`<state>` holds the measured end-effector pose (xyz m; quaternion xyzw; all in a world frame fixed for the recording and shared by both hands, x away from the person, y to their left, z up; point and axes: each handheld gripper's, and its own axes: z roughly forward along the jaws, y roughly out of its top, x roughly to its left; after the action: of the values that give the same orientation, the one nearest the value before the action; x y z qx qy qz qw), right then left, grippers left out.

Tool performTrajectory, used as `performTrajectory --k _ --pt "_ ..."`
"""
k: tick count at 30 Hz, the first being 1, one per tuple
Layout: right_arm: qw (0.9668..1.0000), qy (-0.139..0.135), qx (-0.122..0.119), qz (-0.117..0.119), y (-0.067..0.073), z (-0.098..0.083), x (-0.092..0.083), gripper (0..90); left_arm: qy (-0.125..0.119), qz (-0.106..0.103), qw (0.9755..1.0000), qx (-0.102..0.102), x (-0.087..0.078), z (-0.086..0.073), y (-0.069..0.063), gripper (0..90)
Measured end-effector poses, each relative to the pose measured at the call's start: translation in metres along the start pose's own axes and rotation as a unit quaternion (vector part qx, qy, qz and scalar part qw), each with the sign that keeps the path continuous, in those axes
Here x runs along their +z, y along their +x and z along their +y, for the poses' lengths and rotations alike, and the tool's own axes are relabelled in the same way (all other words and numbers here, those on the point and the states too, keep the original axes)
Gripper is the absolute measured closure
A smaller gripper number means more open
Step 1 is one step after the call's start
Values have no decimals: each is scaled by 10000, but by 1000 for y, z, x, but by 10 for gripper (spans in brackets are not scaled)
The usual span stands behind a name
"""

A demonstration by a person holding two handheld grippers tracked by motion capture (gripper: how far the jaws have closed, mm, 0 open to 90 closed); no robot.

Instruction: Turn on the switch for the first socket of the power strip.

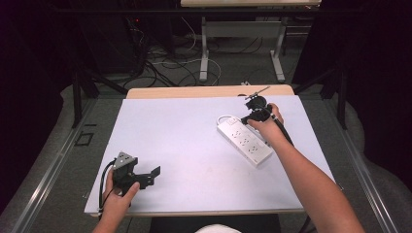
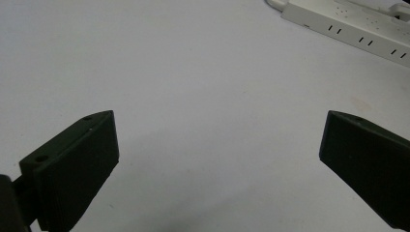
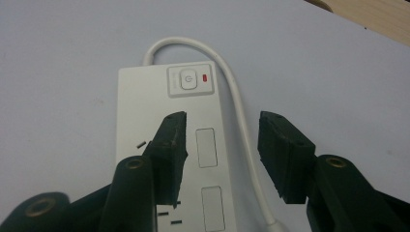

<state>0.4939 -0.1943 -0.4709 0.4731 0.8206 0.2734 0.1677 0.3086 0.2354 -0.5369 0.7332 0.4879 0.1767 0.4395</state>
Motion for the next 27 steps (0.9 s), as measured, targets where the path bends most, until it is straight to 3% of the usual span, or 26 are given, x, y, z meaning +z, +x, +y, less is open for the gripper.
performTrajectory --k 6,12,27 --pt "10000 47 11 -17 2 3 5 568 -5 -11 10000 11 0 0 0 3" --pt "9992 136 335 173 3 3 13 628 -6 -13 10000 14 0 0 0 3" --pt "9979 154 601 188 8 5 22 738 66 -63 10000 22 -1 0 0 3"
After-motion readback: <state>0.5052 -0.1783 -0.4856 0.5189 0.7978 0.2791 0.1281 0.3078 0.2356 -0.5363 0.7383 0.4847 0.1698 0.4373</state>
